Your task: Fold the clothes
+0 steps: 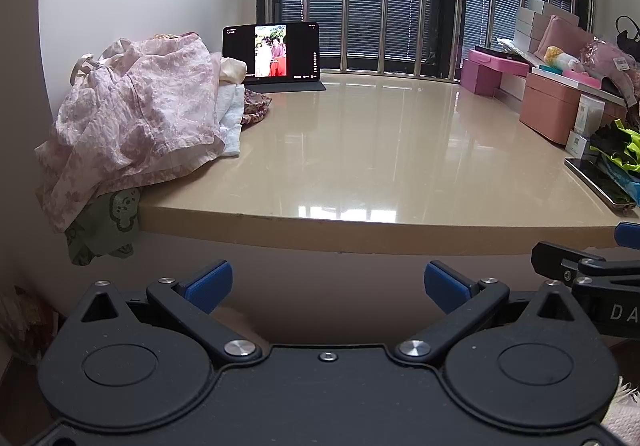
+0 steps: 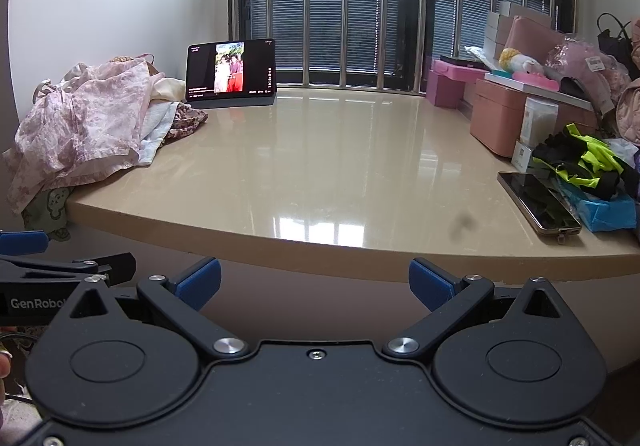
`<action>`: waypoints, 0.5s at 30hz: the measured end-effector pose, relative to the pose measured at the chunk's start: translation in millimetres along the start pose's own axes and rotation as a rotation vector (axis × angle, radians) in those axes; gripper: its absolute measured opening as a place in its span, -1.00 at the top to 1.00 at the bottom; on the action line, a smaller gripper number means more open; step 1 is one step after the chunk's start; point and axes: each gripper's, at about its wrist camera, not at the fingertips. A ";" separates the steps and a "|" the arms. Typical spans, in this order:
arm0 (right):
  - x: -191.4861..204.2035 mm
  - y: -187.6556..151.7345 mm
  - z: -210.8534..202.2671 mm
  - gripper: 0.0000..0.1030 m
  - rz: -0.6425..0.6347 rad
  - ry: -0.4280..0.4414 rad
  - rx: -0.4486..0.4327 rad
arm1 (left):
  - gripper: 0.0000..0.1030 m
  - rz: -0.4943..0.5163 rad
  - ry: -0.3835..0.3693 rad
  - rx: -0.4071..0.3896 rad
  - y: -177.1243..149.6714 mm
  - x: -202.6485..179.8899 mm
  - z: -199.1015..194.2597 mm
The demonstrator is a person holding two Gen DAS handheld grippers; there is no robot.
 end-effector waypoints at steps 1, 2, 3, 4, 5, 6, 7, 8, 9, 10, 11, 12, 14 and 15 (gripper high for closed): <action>-0.2 0.1 0.1 -0.98 0.000 0.000 0.000 | -1.00 -0.001 0.000 0.001 0.2 0.1 0.2; -0.4 0.2 0.3 -0.98 0.000 0.001 0.000 | -1.00 -0.001 0.001 0.001 0.3 0.2 0.3; -0.5 0.2 0.4 -0.98 0.000 0.002 0.001 | -1.00 -0.001 0.001 0.002 0.3 0.1 0.5; -0.6 0.1 0.6 -0.98 0.000 0.003 0.002 | -1.00 -0.001 0.001 0.002 0.4 0.2 0.6; -0.7 0.0 0.8 -0.98 0.000 0.004 0.004 | -1.00 -0.001 0.000 0.002 0.6 0.4 0.6; -1.0 0.0 1.1 -0.98 0.001 0.006 0.006 | -1.00 0.000 -0.001 0.002 0.7 0.6 0.6; -1.3 0.0 1.5 -0.98 0.001 0.007 0.007 | -1.00 0.000 -0.002 0.001 0.9 0.8 0.7; -1.5 0.0 1.8 -0.98 0.001 0.009 0.009 | -1.00 0.001 -0.002 0.002 0.9 1.0 0.8; -1.8 -0.1 1.9 -0.98 0.002 0.010 0.010 | -1.00 0.003 -0.002 0.002 1.0 1.0 1.1; -2.1 -0.3 2.1 -0.98 0.004 0.011 0.011 | -1.00 0.006 -0.004 0.003 1.0 0.8 1.4; -2.4 -0.3 2.3 -0.98 0.005 0.013 0.013 | -1.00 0.007 -0.005 0.003 1.1 0.8 1.6; -2.9 -0.4 2.7 -0.98 0.007 0.015 0.015 | -1.00 0.008 -0.007 0.003 1.2 0.7 1.9; -3.9 -0.7 3.7 -0.98 0.010 0.019 0.019 | -1.00 0.009 -0.008 0.004 1.2 0.5 2.6; -4.5 -0.7 4.6 -0.98 0.013 0.021 0.023 | -1.00 0.009 -0.008 0.006 1.3 0.5 3.3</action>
Point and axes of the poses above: each gripper's, at about its wrist camera, not at the fingertips, and z roughly the way its jaws point, x to its left, y to its top, and after that the axes turned 1 degree about z, right-handed
